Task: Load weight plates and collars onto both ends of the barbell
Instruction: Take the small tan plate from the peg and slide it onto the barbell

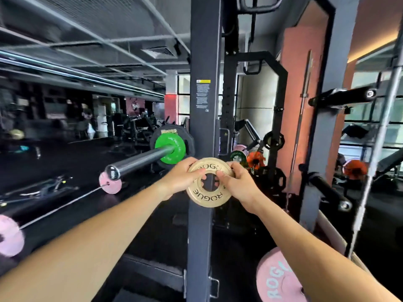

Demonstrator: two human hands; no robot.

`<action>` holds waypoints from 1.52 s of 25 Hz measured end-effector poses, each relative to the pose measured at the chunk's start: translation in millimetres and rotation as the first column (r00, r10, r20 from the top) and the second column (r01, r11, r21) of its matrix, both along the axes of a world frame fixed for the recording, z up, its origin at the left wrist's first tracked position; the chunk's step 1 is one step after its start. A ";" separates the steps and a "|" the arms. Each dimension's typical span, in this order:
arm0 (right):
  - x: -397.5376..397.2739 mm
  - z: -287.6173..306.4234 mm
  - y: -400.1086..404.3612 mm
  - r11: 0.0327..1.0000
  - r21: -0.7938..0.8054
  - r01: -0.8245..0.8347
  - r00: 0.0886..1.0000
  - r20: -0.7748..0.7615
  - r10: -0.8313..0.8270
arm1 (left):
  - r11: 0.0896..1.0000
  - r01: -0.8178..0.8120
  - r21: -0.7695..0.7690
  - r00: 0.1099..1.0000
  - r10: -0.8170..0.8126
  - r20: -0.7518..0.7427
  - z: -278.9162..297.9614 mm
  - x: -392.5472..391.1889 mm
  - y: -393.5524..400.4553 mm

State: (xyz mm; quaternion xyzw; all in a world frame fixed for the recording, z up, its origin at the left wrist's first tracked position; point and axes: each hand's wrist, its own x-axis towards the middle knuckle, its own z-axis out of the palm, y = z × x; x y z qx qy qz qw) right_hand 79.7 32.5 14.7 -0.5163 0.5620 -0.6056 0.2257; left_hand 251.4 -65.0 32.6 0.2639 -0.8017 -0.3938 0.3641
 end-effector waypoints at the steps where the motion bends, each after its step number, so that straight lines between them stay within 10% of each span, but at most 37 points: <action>1: 29.4 -1.6 -13.7 0.999 0.001 -0.040 0.999 -0.010 0.040 | 0.999 -0.032 -0.033 0.999 0.033 0.022 1.9 34.3 -9.1; 12: 217.9 3.9 -103.5 0.992 -0.064 -0.109 0.989 -0.106 0.101 | 0.959 -0.273 -0.070 0.961 0.268 -0.072 -1.3 221.4 -71.7; 38: 171.4 1.6 -220.8 0.979 -0.140 0.146 0.938 -0.295 -0.182 | 0.991 -0.059 0.120 0.985 0.077 -0.151 -0.8 165.9 -208.8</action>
